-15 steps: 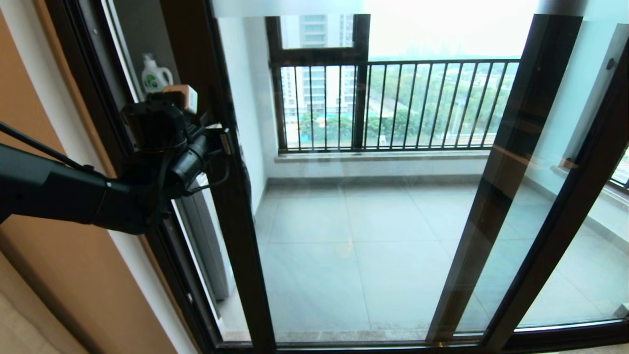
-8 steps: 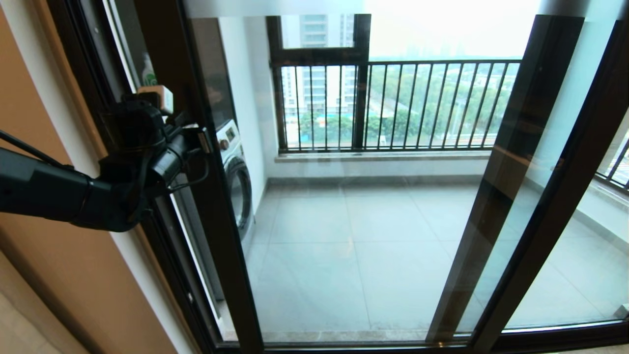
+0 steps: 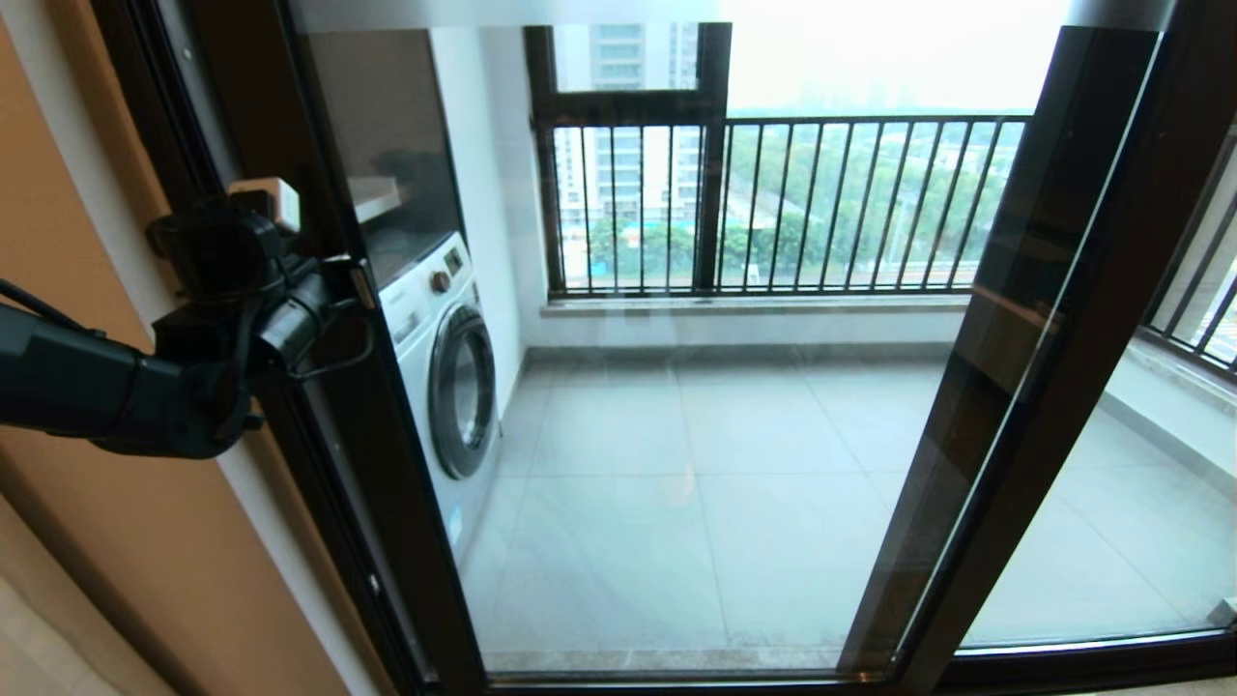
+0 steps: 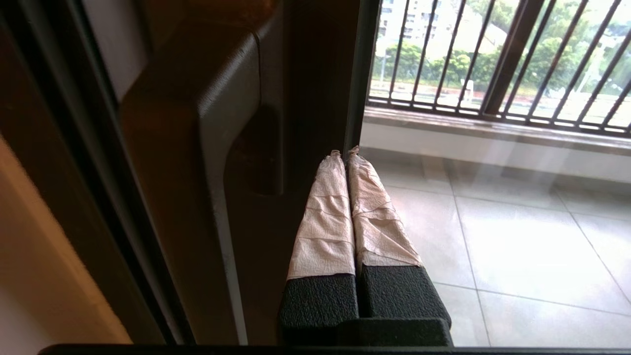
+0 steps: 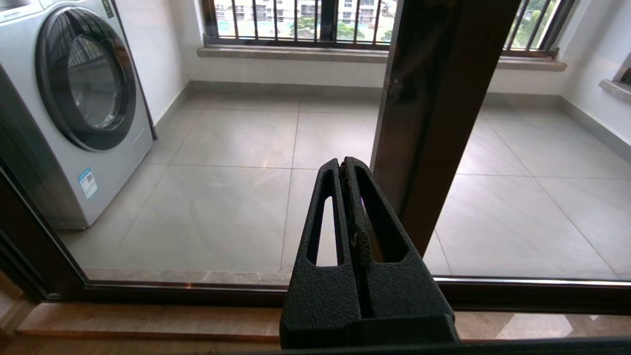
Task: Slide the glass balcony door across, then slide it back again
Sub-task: Close the slid door
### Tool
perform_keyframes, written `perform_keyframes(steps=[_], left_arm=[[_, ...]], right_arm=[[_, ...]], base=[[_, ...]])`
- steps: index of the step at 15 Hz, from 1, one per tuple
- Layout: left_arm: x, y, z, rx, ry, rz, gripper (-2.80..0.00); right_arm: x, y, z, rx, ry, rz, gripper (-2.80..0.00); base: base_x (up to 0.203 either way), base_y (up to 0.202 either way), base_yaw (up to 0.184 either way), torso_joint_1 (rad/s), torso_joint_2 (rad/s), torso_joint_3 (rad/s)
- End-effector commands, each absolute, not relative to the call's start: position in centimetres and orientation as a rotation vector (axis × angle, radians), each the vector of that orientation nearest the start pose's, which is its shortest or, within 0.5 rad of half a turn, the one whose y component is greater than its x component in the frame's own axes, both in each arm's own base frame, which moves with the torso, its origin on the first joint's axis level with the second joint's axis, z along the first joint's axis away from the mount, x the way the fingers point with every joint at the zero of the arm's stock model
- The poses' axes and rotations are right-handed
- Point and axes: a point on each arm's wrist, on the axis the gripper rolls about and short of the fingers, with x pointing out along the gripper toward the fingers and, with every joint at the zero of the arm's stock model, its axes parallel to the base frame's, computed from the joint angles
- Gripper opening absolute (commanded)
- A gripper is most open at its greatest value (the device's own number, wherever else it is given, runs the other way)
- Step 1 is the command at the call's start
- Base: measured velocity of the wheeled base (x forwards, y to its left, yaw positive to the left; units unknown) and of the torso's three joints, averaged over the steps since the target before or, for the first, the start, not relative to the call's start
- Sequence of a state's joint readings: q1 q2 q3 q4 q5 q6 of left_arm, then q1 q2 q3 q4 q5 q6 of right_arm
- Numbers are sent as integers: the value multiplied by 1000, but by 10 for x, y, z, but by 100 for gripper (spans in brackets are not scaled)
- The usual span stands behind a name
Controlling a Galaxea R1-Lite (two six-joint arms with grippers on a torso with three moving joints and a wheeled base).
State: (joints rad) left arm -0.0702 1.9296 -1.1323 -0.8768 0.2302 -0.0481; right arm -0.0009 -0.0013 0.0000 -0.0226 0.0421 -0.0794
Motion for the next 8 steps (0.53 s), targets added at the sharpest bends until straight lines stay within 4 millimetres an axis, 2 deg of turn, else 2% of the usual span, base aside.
perform_keyframes(steps=[1,5,8], left_arm=[[381,-15,221,-62,-98,163,-280],[370,-13,220,-60,-83,147,-280],[372,5,218,-57,-79,183,-280]], right_arm=[[-22,1,74,-81,-12,41,-280],[-22,1,75,-81,-14,42,-280],[-22,1,74,-81,-12,42,-280]], base=[[0,0,0,0,0,0],[0,0,0,0,0,0],[0,0,0,0,0,0]])
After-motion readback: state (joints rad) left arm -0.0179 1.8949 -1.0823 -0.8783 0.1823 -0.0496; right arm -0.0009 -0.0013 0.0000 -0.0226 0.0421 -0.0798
